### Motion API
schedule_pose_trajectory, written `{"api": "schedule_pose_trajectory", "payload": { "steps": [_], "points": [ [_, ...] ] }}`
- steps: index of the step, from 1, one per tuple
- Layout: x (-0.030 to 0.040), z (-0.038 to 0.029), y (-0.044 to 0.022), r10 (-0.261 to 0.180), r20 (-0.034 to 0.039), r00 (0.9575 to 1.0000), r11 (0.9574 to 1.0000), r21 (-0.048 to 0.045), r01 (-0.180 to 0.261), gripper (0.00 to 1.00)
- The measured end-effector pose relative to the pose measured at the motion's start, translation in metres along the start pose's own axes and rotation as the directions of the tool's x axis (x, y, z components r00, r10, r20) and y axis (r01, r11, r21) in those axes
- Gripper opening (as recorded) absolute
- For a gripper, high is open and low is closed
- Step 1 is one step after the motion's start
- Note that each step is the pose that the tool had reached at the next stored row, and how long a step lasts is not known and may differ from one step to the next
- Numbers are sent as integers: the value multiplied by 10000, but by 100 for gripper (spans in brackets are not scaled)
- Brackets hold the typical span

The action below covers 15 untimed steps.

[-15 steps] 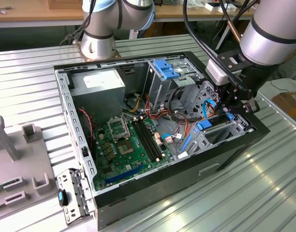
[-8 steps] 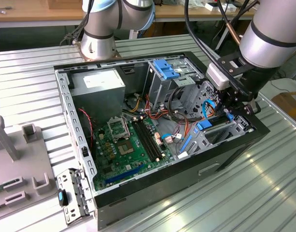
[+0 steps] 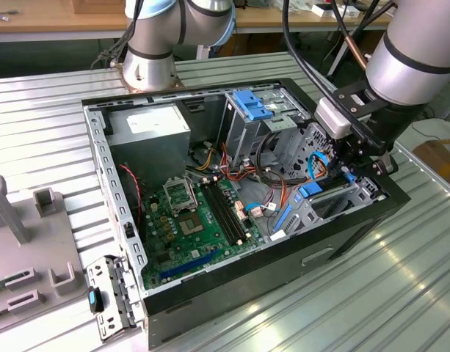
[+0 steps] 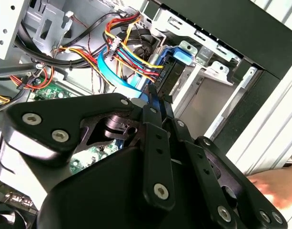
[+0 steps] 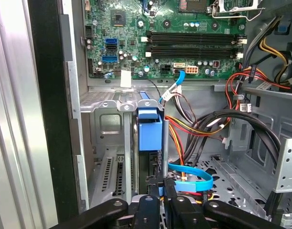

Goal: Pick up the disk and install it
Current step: 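Insert the second disk wire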

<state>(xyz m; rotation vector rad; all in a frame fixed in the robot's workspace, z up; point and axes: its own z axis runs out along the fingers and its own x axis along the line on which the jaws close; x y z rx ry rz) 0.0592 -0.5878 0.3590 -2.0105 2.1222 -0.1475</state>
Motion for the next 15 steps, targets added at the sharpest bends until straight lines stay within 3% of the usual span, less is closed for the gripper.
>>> {"api": "schedule_pose_trajectory", "payload": {
  "steps": [15],
  "points": [
    [3,17,4,0,-1,10000,10000,0,0,16]
  ]
}}
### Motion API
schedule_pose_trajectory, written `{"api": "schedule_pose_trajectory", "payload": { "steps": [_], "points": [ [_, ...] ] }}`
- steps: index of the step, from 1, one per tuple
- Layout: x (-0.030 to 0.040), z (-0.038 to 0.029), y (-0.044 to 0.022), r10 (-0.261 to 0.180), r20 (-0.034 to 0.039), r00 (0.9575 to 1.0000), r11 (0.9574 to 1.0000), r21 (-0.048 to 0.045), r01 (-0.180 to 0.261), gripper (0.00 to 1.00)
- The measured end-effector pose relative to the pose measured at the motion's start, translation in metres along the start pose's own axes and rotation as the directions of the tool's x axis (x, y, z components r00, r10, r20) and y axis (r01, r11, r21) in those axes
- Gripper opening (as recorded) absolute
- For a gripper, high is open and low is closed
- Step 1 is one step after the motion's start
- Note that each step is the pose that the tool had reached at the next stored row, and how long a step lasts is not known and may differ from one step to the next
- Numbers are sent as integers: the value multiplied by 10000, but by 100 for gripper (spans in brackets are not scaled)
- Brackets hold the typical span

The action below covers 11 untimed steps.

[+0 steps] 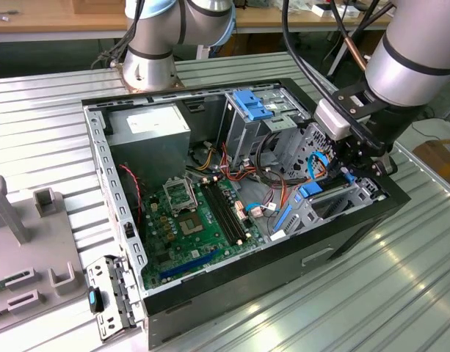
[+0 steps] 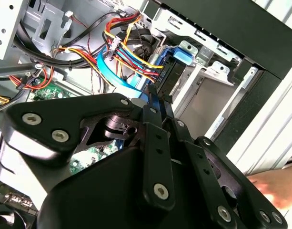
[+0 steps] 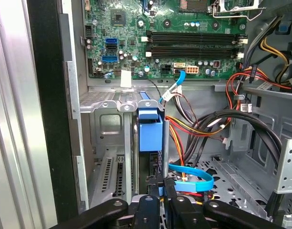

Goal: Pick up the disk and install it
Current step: 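Insert the second disk wire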

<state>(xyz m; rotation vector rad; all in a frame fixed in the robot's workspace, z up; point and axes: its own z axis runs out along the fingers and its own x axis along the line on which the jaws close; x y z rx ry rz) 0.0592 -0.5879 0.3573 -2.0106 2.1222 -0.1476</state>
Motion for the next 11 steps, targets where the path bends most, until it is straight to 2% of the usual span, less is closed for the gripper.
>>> {"api": "schedule_pose_trajectory", "payload": {
  "steps": [5,6,11],
  "points": [
    [2,14,6,-1,5,10000,10000,4,1,16],
    [4,20,12,5,77,10000,10000,16,-5,16],
    [4,30,14,-11,92,10000,10000,19,11,16]
  ]
}}
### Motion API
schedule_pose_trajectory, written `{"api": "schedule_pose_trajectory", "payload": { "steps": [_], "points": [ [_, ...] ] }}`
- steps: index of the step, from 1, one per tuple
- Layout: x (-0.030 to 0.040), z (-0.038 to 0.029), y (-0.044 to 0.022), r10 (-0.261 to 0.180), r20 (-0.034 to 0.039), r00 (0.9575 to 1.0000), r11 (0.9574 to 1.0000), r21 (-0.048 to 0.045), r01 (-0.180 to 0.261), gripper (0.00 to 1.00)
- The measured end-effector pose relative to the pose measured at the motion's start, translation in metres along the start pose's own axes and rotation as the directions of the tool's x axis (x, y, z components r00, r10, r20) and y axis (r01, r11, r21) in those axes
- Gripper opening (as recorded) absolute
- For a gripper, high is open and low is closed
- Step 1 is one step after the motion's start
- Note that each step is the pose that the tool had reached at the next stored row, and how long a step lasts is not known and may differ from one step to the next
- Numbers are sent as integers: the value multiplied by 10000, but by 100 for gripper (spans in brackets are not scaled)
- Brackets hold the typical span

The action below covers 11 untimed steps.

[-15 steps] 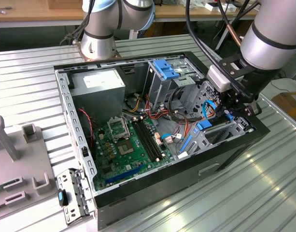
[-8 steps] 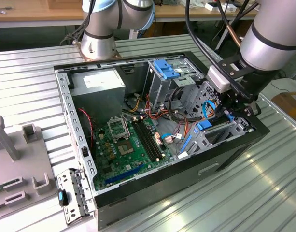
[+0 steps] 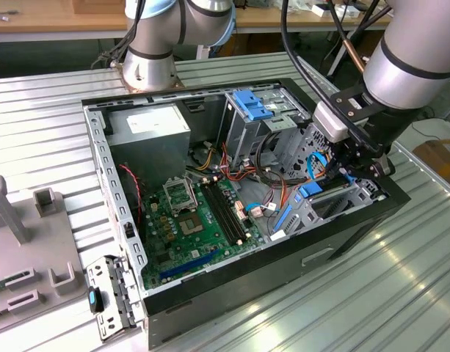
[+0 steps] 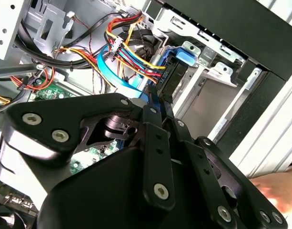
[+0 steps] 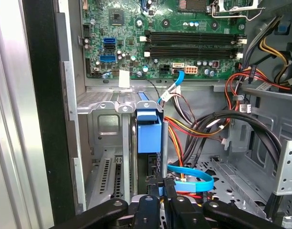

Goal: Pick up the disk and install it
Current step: 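Insert the second disk wire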

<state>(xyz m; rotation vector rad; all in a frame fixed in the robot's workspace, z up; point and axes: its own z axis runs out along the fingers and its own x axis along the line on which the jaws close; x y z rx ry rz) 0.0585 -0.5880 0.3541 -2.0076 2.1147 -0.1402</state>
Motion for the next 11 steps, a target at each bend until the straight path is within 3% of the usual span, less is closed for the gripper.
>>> {"api": "schedule_pose_trajectory", "payload": {
  "steps": [11],
  "points": [
    [14,27,-9,-27,-2,10000,10000,0,27,16]
  ]
}}
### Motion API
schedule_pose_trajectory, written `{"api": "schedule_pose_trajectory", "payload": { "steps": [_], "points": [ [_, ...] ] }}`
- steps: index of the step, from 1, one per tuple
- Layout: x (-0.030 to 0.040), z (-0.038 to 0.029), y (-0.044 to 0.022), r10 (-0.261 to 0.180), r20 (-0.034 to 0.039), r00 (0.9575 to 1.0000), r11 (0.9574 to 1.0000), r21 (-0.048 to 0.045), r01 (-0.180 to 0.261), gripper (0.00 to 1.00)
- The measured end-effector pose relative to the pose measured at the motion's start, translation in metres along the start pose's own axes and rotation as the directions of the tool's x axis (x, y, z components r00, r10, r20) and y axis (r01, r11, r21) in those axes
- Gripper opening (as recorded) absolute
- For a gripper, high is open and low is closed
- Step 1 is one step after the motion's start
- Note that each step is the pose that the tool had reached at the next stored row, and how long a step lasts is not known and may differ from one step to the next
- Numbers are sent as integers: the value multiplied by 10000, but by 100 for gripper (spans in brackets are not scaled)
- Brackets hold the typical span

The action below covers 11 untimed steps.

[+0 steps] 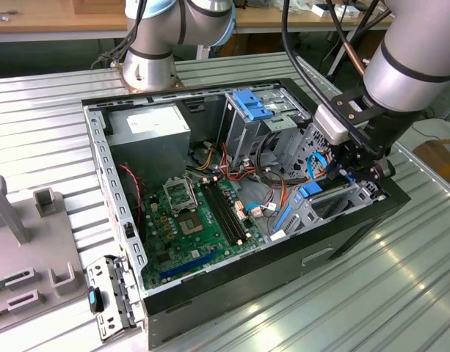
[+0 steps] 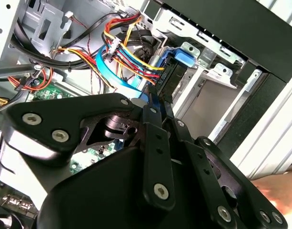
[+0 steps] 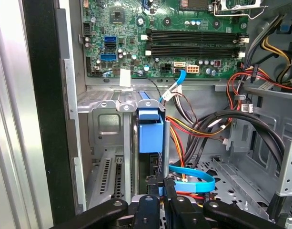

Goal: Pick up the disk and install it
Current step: 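Insert the second disk wire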

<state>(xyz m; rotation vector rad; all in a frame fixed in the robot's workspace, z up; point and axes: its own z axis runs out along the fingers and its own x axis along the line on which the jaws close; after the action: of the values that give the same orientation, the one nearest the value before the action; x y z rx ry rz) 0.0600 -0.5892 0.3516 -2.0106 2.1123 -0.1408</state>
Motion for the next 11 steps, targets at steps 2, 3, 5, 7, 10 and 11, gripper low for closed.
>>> {"api": "schedule_pose_trajectory", "payload": {
  "steps": [2,3,5,7,10,11],
  "points": [
    [1,7,0,0,2,10000,10000,0,0,16],
    [1,12,-2,0,2,10000,10000,0,0,16],
    [1,15,-9,-1,-1,10000,10000,0,1,16],
    [2,25,-8,1,4,10000,10000,0,-1,16],
    [4,37,-6,0,0,10000,10000,0,0,16],
    [4,37,-6,-1,-1,10000,10000,0,1,16]
  ]
}}
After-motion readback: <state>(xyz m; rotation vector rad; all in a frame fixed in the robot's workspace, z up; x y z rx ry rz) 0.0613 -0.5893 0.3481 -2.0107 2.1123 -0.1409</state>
